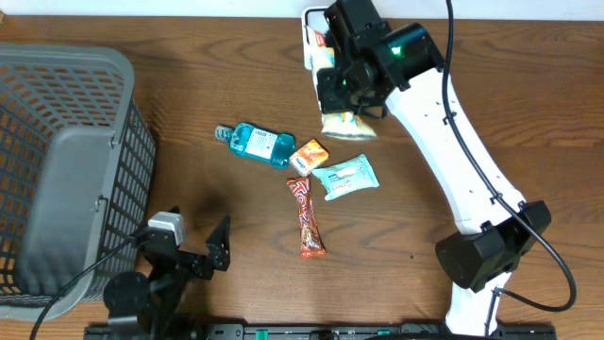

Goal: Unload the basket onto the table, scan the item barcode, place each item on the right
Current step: 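Hold the yellow bag in front of the white scanner with the right gripper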

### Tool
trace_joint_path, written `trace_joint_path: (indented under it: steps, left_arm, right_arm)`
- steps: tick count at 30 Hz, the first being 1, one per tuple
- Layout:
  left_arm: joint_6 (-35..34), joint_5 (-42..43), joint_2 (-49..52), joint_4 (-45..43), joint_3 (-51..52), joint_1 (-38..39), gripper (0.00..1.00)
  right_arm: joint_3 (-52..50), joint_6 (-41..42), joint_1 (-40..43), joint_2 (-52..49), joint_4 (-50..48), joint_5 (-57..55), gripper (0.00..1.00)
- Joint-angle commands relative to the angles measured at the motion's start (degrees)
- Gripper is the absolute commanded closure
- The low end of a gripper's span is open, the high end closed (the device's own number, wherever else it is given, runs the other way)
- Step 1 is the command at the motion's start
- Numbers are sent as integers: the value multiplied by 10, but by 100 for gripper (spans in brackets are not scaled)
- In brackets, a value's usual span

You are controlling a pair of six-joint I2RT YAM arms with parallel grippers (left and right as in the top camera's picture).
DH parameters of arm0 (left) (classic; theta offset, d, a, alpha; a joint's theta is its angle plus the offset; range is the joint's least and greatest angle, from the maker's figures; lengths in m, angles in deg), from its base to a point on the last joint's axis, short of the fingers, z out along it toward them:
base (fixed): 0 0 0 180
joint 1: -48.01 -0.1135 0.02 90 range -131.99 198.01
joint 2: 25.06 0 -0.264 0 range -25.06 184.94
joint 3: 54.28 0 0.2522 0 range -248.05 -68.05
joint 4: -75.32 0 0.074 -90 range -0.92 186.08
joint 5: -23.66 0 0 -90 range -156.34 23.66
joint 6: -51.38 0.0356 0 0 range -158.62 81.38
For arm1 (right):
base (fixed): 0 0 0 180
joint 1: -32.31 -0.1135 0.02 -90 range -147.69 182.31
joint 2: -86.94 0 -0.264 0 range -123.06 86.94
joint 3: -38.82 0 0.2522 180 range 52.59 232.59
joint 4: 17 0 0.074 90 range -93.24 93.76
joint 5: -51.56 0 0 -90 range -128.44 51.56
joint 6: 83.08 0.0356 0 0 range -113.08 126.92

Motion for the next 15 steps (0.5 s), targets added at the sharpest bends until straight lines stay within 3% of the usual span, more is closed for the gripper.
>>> trace_joint_path:
  steps: [1, 10, 15]
  left_arm:
    - [3, -57, -5, -5, 18, 2, 2]
    - [3, -51, -3, 38, 24, 2, 2]
    - [3, -51, -3, 45, 24, 2, 2]
  right_arm:
    - [8, -73, -3, 8, -31, -11, 99]
    - [8, -216, -3, -12, -121, -11, 99]
    - [8, -220, -3, -46, -163, 3, 99]
